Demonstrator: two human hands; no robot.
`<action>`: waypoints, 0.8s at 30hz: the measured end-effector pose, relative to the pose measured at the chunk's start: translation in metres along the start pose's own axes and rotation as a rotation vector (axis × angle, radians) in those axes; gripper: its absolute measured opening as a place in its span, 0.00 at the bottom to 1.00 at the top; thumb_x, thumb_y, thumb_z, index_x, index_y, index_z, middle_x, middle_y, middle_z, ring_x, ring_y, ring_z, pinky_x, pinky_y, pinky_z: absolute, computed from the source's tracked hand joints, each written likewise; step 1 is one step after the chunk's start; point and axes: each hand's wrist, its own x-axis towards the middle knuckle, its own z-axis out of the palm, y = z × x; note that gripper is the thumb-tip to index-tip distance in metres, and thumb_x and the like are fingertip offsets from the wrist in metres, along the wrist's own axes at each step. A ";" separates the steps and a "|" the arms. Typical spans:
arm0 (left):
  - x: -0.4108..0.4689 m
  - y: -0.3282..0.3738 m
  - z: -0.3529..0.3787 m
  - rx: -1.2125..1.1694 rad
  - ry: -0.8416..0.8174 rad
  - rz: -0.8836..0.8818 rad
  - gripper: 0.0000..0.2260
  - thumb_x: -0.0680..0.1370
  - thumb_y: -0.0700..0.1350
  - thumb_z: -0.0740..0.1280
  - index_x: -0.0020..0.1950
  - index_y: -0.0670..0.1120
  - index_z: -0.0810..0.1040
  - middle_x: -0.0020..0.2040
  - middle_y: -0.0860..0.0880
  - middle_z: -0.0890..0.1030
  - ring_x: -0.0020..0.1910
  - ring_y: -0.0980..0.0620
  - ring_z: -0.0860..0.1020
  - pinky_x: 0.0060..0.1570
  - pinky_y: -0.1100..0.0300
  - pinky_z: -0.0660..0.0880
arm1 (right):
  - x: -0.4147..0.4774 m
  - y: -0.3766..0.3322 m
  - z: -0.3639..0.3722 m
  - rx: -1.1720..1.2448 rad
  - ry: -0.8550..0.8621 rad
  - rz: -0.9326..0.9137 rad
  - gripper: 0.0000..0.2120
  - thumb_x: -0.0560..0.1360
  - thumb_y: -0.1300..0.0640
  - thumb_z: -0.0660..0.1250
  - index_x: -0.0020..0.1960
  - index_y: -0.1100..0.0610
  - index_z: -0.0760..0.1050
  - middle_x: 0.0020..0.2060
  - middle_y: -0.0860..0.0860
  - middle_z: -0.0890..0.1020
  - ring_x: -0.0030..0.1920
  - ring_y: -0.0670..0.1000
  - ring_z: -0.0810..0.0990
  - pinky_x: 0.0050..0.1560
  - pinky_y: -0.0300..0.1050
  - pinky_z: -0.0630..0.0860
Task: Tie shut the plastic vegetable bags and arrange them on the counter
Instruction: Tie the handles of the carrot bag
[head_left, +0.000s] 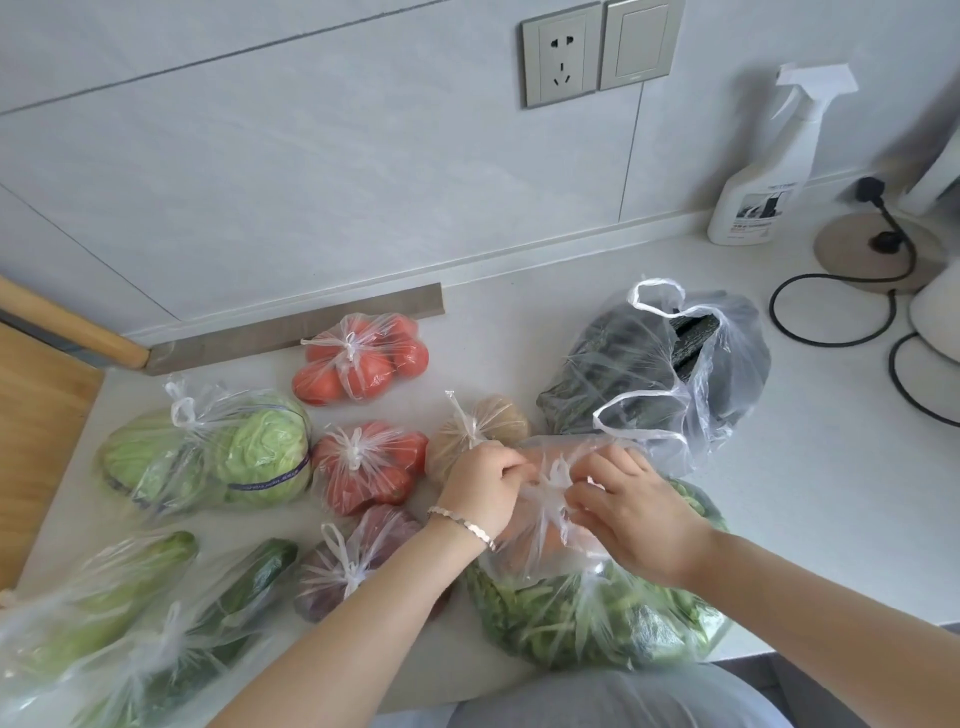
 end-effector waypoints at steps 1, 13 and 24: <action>-0.001 -0.003 0.001 0.046 0.036 0.030 0.08 0.75 0.41 0.65 0.44 0.40 0.83 0.45 0.43 0.81 0.46 0.49 0.76 0.47 0.64 0.67 | -0.003 0.000 -0.001 0.021 -0.023 0.004 0.16 0.78 0.49 0.53 0.41 0.53 0.76 0.41 0.48 0.76 0.43 0.49 0.67 0.45 0.40 0.63; 0.019 0.011 -0.010 0.392 -0.200 -0.010 0.09 0.77 0.45 0.61 0.47 0.45 0.80 0.46 0.48 0.80 0.50 0.48 0.79 0.45 0.60 0.71 | 0.007 0.006 -0.041 0.241 -0.451 0.290 0.09 0.77 0.51 0.60 0.48 0.53 0.77 0.44 0.43 0.77 0.44 0.43 0.71 0.47 0.36 0.70; 0.082 0.105 0.049 0.624 -0.252 0.004 0.20 0.76 0.52 0.62 0.62 0.41 0.67 0.61 0.41 0.75 0.61 0.41 0.72 0.58 0.50 0.71 | 0.051 0.127 -0.102 0.019 -0.145 0.705 0.29 0.70 0.53 0.69 0.68 0.52 0.65 0.66 0.57 0.63 0.65 0.59 0.62 0.68 0.54 0.61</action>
